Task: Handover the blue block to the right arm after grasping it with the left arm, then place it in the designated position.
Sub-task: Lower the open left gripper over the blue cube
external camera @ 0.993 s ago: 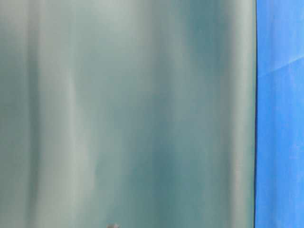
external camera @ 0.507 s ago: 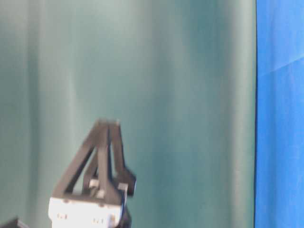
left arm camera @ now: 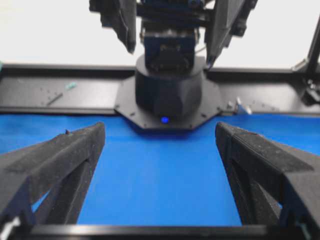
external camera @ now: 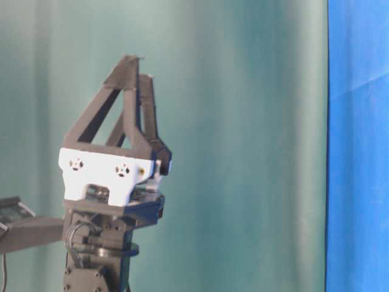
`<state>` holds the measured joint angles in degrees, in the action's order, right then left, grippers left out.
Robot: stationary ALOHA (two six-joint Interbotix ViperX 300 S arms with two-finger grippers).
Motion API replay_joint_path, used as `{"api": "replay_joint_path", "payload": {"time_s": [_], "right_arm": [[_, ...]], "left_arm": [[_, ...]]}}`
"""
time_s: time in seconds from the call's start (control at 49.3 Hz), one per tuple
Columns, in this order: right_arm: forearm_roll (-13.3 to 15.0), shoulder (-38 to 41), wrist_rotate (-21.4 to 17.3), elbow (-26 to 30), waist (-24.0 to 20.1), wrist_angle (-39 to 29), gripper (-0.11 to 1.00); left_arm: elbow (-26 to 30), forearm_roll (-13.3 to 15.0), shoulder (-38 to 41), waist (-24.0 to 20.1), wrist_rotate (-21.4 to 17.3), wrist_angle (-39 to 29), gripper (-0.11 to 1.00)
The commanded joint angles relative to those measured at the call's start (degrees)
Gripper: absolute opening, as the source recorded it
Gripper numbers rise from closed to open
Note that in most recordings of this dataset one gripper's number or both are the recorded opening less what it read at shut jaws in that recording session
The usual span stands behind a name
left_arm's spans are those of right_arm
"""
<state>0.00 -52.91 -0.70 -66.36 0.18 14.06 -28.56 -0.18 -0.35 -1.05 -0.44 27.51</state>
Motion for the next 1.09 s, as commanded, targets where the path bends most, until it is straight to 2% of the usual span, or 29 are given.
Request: {"api": "replay_joint_path", "payload": {"time_s": [0.0, 0.203, 0.405, 0.689, 0.831, 1.074], "right_arm": [[-0.2, 0.4, -0.2, 1.2, 0.1, 0.6, 0.95], [-0.2, 0.4, -0.2, 1.2, 0.0, 0.5, 0.95], [-0.4, 0.4, -0.3, 1.2, 0.0, 0.3, 0.95], [-0.4, 0.9, -0.3, 1.1, 0.1, 0.0, 0.95], [-0.4, 1.0, -0.3, 1.1, 0.0, -0.1, 0.95], [-0.4, 1.0, -0.3, 1.1, 0.0, -0.8, 0.95]], "left_arm": [[1.7, -0.2, -0.7, -0.3, -0.1, -1.3, 0.93], [4.0, -0.1, -0.9, -0.4, 0.5, -9.1, 0.93], [12.4, -0.1, 0.7, -0.4, 0.4, -29.0, 0.93], [27.2, -0.1, 7.9, -0.4, 2.5, -55.3, 0.93], [34.5, -0.1, 11.4, -0.3, 2.1, -66.0, 0.93], [41.7, -0.1, 14.7, -0.2, 1.5, -74.7, 0.93]]}}
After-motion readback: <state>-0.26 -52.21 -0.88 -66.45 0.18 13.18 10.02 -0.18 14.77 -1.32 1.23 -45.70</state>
